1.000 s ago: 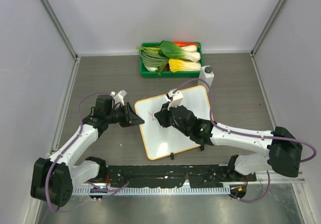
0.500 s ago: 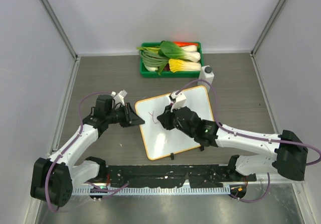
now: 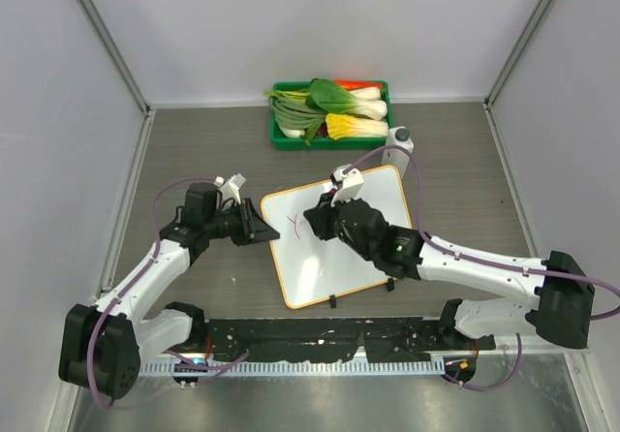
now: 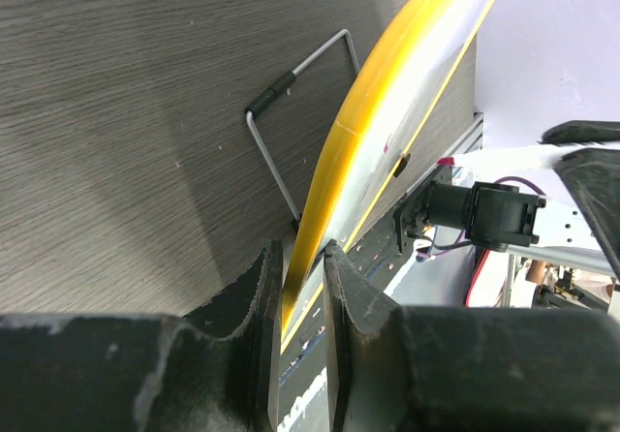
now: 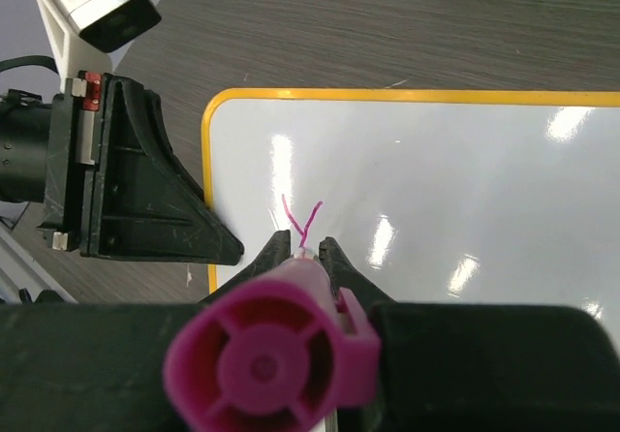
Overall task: Write a sentence on the whiteboard
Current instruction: Write on the whiteboard at the whiteboard stand.
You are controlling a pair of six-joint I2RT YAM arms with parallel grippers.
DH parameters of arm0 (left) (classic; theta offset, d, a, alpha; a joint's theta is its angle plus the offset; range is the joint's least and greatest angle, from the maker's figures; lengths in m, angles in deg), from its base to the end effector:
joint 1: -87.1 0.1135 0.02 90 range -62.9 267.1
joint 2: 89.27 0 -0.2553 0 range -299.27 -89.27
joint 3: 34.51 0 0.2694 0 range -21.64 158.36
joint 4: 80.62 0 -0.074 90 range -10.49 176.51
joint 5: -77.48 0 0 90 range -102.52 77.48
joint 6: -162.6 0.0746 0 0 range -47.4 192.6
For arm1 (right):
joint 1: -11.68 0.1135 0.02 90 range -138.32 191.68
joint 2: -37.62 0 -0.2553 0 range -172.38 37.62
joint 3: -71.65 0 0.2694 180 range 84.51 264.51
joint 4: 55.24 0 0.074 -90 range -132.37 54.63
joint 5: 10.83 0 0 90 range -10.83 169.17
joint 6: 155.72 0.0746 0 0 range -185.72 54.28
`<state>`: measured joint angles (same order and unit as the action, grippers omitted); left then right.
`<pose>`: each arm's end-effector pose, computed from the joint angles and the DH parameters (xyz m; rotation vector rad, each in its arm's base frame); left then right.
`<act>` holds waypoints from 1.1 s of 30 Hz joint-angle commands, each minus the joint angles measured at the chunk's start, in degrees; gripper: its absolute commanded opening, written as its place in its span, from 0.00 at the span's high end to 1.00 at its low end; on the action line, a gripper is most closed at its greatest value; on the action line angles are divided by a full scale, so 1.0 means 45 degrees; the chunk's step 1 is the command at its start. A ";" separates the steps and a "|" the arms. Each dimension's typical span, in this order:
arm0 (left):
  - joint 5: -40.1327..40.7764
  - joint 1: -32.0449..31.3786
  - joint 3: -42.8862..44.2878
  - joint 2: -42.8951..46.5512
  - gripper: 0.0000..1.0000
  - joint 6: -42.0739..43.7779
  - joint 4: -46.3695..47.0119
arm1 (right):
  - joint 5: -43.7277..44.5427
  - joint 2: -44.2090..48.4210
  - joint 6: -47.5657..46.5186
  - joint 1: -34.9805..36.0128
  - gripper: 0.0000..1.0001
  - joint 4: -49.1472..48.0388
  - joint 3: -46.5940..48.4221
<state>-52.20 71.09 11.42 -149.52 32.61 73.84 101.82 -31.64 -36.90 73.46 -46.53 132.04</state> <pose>0.2322 -0.1162 0.1843 -0.1011 2.4035 -1.2766 0.1823 0.2789 0.2676 -0.2714 1.8977 0.7199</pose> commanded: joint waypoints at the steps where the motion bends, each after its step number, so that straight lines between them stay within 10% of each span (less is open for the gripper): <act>1: 0.0048 -0.0075 0.0212 -0.0049 0.94 0.0038 0.0061 | 0.0630 -0.0313 -0.0115 0.0002 0.99 0.0163 0.0532; 33: 0.0068 -0.0134 0.0193 -0.0127 0.95 0.0058 0.0081 | 0.0101 -0.0158 0.0256 -0.0017 0.99 0.0554 -0.0815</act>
<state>-52.02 70.94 11.42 -149.91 32.66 73.84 100.47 -34.08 -36.51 73.51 -44.76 129.92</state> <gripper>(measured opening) 0.219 0.197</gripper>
